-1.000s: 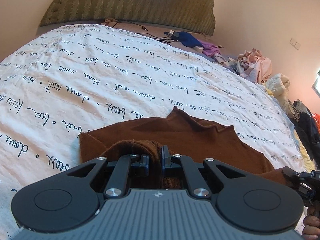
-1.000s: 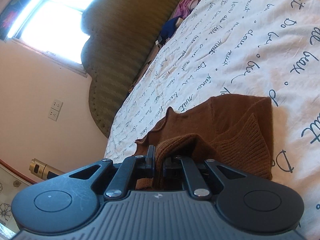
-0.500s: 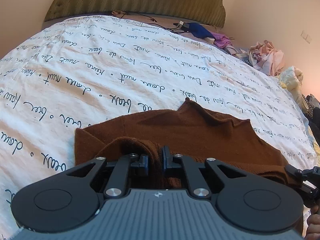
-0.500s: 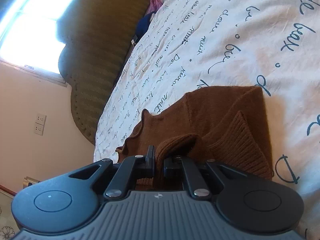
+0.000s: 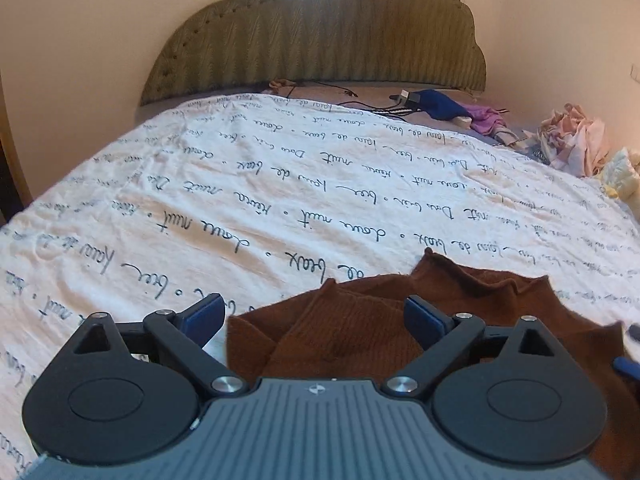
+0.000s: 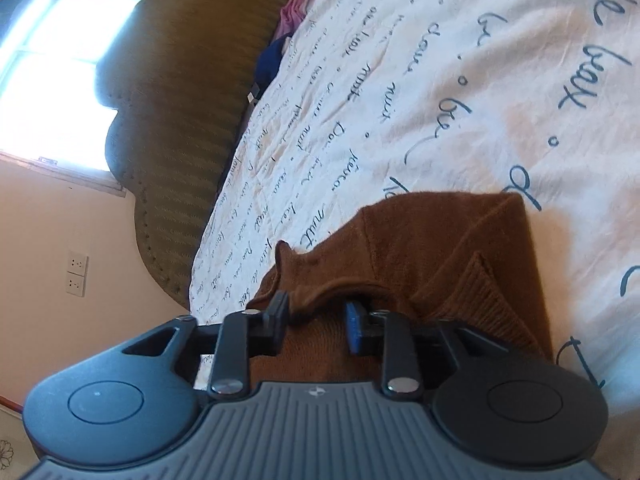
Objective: Fold small clothes
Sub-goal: 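Open both grippers to release the folded hem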
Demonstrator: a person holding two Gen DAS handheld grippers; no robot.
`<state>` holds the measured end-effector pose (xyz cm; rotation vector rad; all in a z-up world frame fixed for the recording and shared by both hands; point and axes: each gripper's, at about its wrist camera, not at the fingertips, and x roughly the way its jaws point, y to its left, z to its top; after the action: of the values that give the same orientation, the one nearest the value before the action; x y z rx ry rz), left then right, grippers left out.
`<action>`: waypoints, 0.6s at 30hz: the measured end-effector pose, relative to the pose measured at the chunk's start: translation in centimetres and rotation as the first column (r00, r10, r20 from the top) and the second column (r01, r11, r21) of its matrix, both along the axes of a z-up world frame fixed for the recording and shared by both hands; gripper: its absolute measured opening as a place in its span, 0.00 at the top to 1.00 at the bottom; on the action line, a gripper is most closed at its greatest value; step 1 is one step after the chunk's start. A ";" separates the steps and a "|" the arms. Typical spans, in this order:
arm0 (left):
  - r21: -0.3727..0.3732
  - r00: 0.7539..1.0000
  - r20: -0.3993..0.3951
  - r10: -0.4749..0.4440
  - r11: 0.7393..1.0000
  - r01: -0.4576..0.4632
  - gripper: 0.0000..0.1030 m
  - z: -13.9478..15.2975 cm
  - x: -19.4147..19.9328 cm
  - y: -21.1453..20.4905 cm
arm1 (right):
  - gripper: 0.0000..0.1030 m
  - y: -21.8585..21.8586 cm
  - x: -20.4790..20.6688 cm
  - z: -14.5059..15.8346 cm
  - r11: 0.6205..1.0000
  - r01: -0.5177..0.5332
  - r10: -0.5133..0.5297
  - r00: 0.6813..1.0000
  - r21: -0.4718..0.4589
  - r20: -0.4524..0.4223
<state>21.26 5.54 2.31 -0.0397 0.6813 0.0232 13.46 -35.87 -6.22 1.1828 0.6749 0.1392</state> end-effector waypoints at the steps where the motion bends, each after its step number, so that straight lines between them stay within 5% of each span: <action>1: 0.036 1.000 0.004 -0.010 0.999 0.010 0.08 0.0 -0.4 -0.4 | 0.40 0.0 -0.4 0.6 1.000 0.014 -0.013 1.000 -0.019 0.022; 5: 0.237 0.995 -0.010 -0.103 0.966 0.103 0.03 -1.8 -2.0 -2.3 | 0.31 1.2 -2.2 3.5 0.985 -0.063 0.086 0.986 -0.159 0.143; 8: 0.374 0.993 -0.062 -0.096 0.921 0.112 0.04 -3.8 -2.0 -2.8 | 0.29 2.7 -1.6 3.1 0.935 -0.195 0.190 0.981 -0.297 -0.048; 11: 0.323 0.992 -0.051 -0.115 0.938 0.125 0.03 -3.3 -4.0 -1.4 | 0.29 3.4 -3.3 4.2 0.884 -0.178 0.181 0.983 -0.432 -0.035; 15: 0.224 0.987 -0.044 -0.152 0.962 0.159 0.01 -2.3 -7.7 0.6 | 0.27 4.7 -7.9 7.3 0.752 -0.064 0.156 0.984 -0.656 0.082; 18: 0.127 0.982 -0.046 -0.183 0.974 0.188 0.01 -2.0 -10.3 2.7 | 0.27 4.6 -10.3 7.6 0.741 -0.107 0.221 0.971 -0.663 0.090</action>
<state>10.94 8.28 0.27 0.1511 0.7140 -0.1111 3.18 -31.24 1.41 0.4193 0.6083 0.1313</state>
